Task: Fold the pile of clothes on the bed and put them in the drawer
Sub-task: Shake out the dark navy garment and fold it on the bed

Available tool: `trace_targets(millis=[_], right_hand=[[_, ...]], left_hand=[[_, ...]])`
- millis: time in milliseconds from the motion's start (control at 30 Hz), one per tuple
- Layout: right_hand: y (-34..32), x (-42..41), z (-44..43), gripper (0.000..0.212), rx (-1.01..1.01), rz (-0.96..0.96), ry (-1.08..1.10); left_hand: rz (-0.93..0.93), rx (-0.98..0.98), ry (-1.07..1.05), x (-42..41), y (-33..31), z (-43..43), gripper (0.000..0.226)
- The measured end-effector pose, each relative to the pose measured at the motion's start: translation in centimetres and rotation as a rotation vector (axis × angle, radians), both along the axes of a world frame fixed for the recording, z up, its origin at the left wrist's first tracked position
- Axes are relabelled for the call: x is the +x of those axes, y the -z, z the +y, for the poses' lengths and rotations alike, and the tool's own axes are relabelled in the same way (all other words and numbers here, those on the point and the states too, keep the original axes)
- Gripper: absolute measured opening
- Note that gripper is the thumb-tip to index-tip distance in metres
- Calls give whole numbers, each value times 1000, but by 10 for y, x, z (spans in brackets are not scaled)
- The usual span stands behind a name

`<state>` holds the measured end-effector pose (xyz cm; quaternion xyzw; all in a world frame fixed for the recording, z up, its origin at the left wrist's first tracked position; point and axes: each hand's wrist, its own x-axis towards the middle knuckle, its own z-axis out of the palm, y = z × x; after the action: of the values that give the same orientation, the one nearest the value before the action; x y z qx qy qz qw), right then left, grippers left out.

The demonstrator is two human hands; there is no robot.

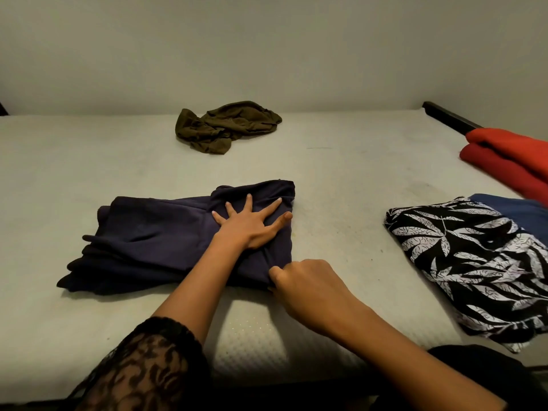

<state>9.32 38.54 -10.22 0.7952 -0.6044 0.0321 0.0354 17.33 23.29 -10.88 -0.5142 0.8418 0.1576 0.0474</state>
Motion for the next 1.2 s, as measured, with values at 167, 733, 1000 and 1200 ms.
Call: trace_targets(millis=[167, 733, 1000, 1200], right_hand=[[-1, -3, -4, 27, 103, -38, 5], [-27, -6, -23, 23, 242, -21, -44], [-26, -7, -26, 37, 317, -4, -23], [-34, -26, -32, 56, 467, -205, 96]], left_hand=[[36, -41, -7, -11, 3, -4, 64], [388, -393, -235, -87, 5, -76, 20], [412, -479, -266, -90, 20, -80, 23], [222, -281, 13, -68, 14, -60, 56]])
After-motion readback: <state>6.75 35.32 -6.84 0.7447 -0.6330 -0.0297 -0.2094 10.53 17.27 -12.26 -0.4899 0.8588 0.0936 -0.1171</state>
